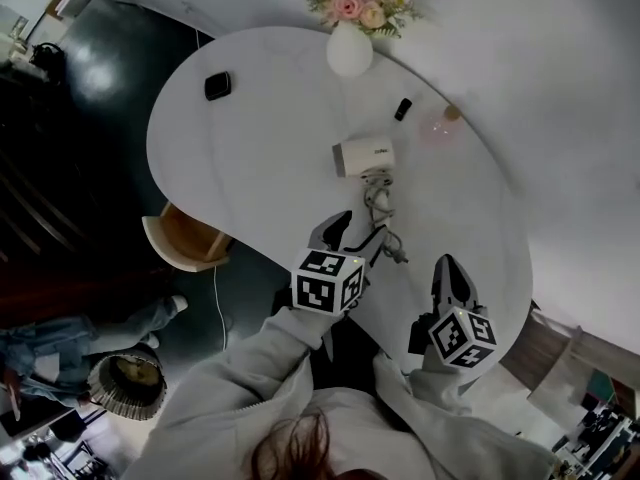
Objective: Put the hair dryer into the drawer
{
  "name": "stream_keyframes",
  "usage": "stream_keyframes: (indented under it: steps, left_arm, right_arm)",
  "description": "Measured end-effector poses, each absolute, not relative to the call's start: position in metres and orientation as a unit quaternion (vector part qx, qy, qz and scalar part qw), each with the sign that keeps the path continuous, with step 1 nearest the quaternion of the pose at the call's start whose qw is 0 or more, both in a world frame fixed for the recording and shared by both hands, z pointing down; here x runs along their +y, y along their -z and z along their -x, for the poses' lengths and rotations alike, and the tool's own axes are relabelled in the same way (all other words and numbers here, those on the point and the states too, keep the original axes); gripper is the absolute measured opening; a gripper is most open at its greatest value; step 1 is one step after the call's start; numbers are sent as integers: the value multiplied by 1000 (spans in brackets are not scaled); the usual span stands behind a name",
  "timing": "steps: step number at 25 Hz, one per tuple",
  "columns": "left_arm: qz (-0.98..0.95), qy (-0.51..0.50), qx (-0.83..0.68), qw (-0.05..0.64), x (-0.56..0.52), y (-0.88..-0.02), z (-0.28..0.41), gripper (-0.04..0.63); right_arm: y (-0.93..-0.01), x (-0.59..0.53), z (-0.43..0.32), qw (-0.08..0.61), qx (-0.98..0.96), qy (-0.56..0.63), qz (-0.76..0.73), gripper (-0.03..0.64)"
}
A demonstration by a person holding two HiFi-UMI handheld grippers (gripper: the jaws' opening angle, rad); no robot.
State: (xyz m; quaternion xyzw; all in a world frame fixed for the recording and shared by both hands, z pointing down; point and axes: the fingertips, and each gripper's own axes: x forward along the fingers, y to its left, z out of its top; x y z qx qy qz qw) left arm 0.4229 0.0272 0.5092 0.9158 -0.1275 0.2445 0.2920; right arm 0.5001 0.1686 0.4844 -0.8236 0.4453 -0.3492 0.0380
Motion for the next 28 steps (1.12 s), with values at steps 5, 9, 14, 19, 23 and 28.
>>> stream_keyframes:
  steps: [5,9,14,19,23,28]
  left_arm:
    - [-905,-252,-184,289,20,-520,-446,294]
    - [-901,-261,-183,294,27,-532,-458,302]
    - [-899,-283,-208,262,24,-547,-465,302]
    - [-894,-313,-213,240,25,-569,-472,302]
    - [-895,-308,-221,234,24,-571,-471,302]
    - [-893,-317,-209,243,25,-571,-473,293]
  right_arm:
    - [-493,163,-500,36,458,358,813,51]
    - [-492,164,-498,28,470,352,809,51]
    - [-498,172,-501,24,470,355,808,51]
    - [-501,166,-498,21,484,352,801,49]
    - [-504,166,-496,23,491,353,796,49]
    - [-510,174,-499,26,493,361,791,50]
